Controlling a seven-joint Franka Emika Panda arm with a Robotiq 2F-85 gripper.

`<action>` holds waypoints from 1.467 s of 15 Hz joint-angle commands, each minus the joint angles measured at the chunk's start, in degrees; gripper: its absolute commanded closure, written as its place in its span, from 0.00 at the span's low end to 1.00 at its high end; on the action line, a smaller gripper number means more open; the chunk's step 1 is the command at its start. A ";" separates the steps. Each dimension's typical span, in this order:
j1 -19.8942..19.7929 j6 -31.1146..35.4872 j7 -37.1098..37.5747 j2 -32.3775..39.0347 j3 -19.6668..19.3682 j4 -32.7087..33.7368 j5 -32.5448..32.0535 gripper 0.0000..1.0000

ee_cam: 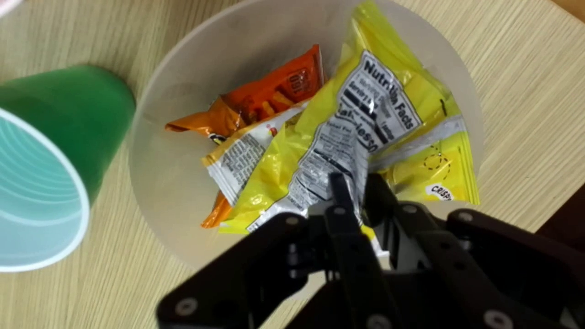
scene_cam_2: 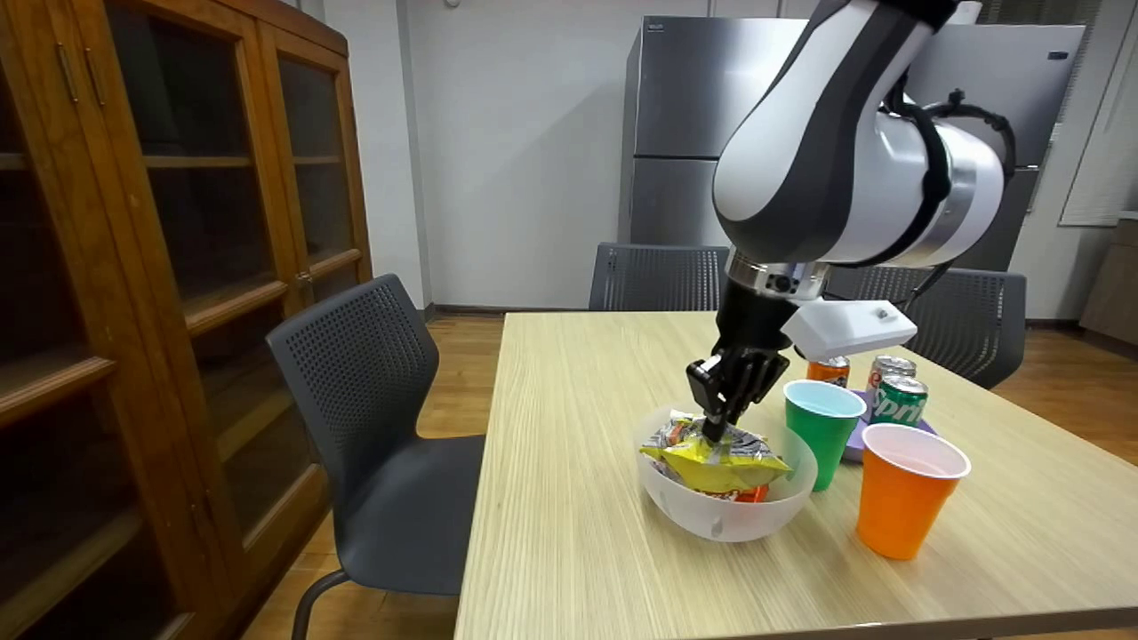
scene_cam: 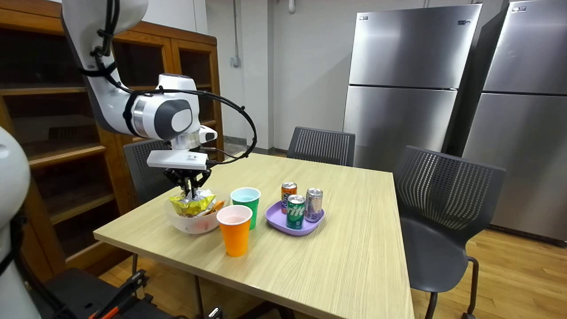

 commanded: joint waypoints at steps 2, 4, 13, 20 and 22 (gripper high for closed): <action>-2.44 -1.14 0.37 -2.59 2.16 -1.80 -1.08 0.45; -2.99 -0.76 -0.12 -3.70 2.77 -2.84 -0.43 0.30; -5.82 0.66 -7.02 -13.10 6.10 -7.92 11.02 0.00; -4.10 -1.01 -20.19 -22.99 3.15 -11.01 29.54 0.00; -3.84 -1.70 -23.90 -25.76 1.46 -11.96 33.68 0.00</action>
